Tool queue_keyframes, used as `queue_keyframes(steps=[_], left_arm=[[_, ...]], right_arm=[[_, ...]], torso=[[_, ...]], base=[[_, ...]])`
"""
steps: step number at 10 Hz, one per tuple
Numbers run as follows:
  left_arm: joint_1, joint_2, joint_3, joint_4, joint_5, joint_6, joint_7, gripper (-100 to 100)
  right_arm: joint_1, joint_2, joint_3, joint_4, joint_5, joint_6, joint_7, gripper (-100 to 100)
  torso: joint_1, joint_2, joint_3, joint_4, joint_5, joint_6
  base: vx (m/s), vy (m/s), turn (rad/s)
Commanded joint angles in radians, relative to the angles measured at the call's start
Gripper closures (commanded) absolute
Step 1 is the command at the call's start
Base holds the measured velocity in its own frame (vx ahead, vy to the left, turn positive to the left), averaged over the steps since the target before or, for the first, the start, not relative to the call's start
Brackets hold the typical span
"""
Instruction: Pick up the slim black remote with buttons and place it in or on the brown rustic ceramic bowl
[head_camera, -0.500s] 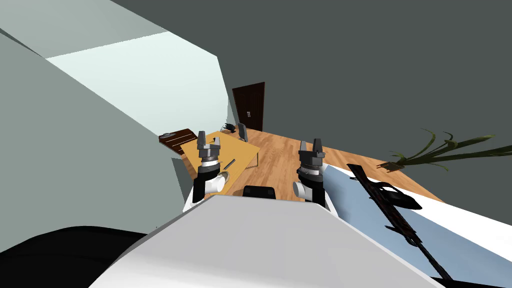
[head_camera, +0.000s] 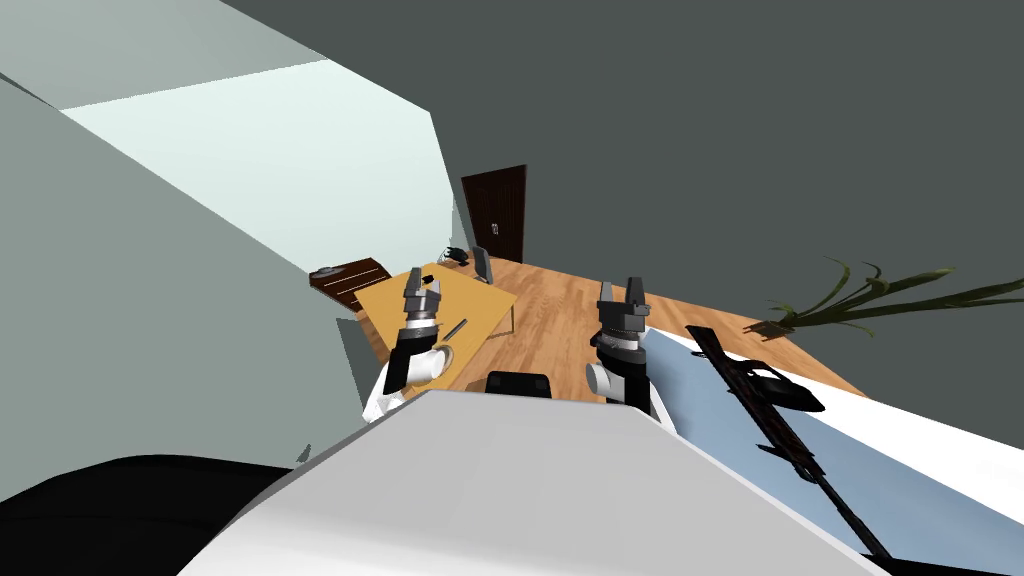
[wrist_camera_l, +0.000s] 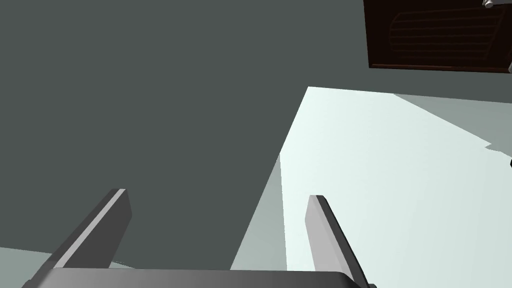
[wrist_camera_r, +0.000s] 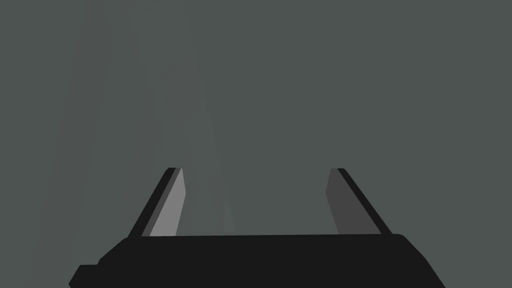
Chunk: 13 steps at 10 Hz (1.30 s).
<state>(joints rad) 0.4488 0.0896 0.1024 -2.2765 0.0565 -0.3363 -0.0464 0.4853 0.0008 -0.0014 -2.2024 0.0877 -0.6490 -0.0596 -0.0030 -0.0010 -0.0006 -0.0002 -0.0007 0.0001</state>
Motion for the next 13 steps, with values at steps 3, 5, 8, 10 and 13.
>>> queue_keyframes(steps=[3,5,8,10,13], left_arm=[[-0.042,0.03,0.064,0.083,0.008,0.089,0.008,-100],[-0.057,0.042,0.091,0.116,0.013,0.128,0.011,-100],[-0.087,0.066,0.148,0.188,0.023,0.207,0.02,-100],[-0.103,0.078,0.178,0.226,0.029,0.258,0.025,-100],[-0.118,0.09,0.209,0.266,0.035,0.305,0.03,-100]], right_arm=[[0.0,0.0,0.0,0.0,0.0,0.0,0.0,0],[0.0,0.0,0.0,0.0,0.0,0.0,0.0,0],[0.0,0.0,0.0,0.0,0.0,0.0,0.0,0],[0.0,0.0,0.0,0.0,0.0,0.0,0.0,0],[0.0,0.0,0.0,0.0,0.0,0.0,0.0,0]], torso=[[0.0,-0.001,0.0,0.0,0.0,0.0],[0.002,0.0,0.0,0.0,0.0,0.0],[0.002,0.0,0.0,0.0,0.0,0.0],[0.001,-0.001,0.0,0.0,0.0,0.0],[0.002,0.0,0.0,0.0,0.0,0.0]], base=[[0.017,-0.043,-0.038],[0.011,-0.025,-0.029],[0.013,-0.027,-0.035],[0.025,-0.037,-0.05],[0.012,-0.018,-0.028]])
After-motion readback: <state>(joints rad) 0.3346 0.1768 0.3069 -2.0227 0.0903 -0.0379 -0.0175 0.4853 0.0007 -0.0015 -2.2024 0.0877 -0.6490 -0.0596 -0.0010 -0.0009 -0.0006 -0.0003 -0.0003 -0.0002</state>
